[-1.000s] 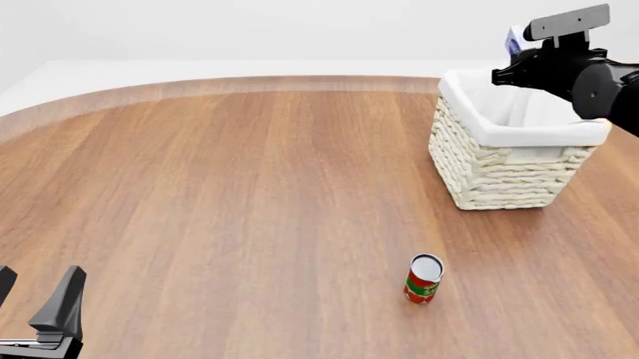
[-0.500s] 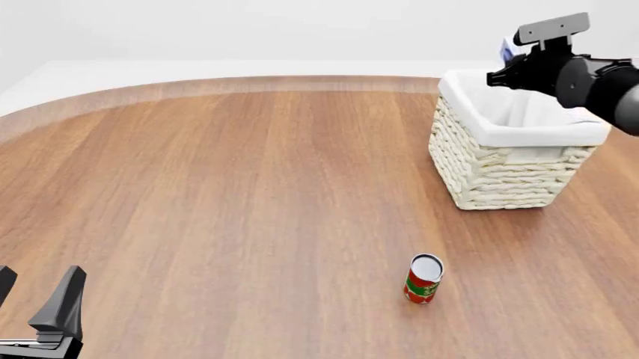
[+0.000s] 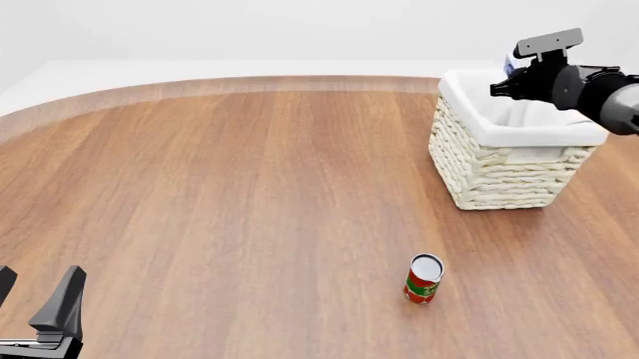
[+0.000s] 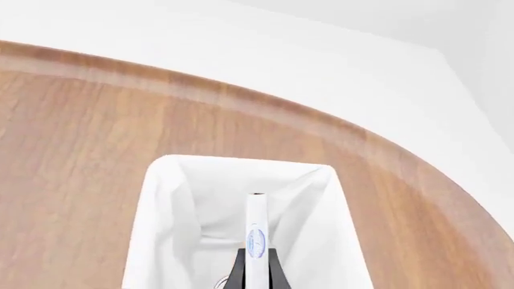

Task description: Pick up the alphabet soup and the cream cheese box, and put them in the basket.

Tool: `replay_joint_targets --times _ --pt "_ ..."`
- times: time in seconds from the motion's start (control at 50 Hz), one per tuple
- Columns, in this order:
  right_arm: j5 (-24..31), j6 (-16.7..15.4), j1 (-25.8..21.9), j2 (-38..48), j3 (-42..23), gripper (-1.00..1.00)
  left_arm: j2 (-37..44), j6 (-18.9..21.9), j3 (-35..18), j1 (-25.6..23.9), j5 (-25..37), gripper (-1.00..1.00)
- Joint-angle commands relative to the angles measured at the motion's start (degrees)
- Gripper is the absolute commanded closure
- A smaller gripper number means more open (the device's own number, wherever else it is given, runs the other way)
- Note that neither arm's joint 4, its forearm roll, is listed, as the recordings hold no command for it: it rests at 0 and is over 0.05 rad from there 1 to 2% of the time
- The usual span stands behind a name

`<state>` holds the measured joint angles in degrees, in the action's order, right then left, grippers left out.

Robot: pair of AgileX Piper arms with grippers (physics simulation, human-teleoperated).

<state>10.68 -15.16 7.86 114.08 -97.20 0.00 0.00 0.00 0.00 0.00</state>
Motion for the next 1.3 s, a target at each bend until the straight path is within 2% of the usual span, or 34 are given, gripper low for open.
replay_joint_targets --times 0.02,0.72,1.3 --pt "1.01 -0.34 0.77 2.94 -3.06 1.0 0.0 0.0 0.0 0.0 0.0 -1.0" --pt "4.05 -2.41 1.53 5.93 -4.78 1.0 0.0 0.0 0.0 0.0 0.0 -1.0" --pt "3.4 -3.52 1.68 5.81 -1.63 1.0 0.0 0.0 0.0 0.0 0.0 -1.0"
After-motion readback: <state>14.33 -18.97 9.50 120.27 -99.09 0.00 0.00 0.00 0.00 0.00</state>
